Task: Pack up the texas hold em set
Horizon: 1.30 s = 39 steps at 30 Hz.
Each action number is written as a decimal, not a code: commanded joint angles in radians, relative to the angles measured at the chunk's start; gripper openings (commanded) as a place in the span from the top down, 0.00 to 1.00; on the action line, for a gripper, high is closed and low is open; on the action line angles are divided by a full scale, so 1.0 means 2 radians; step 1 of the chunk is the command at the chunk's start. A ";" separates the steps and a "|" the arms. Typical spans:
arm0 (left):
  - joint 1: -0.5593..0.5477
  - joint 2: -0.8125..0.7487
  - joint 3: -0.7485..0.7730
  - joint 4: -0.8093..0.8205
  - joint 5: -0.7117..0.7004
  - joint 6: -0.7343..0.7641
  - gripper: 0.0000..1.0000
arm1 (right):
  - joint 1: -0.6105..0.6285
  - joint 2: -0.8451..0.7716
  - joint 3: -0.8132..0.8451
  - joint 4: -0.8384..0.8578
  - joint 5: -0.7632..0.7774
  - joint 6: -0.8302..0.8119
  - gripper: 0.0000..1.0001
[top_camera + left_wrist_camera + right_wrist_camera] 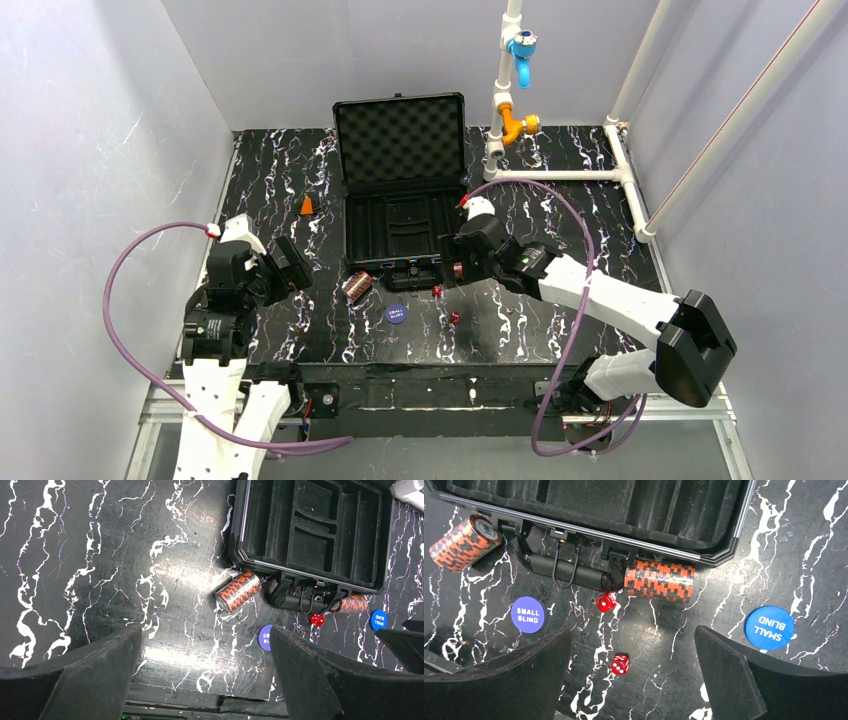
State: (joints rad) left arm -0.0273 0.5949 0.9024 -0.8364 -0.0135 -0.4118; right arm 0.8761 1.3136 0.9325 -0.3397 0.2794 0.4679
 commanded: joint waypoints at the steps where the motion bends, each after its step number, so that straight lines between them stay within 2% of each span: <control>1: 0.004 0.003 -0.005 0.002 0.007 0.006 0.01 | 0.018 0.017 -0.003 0.026 0.040 -0.010 0.00; 30: 0.004 0.005 -0.007 0.006 0.021 0.007 0.01 | 0.047 0.090 0.006 0.022 0.072 0.005 0.00; 39: 0.004 0.003 -0.007 0.006 0.024 0.007 0.01 | 0.048 0.137 0.035 -0.005 0.126 0.018 0.00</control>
State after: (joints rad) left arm -0.0273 0.6071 0.8940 -0.8207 0.0170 -0.4114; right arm 0.9653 1.5475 0.9371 -0.3206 0.4442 0.4805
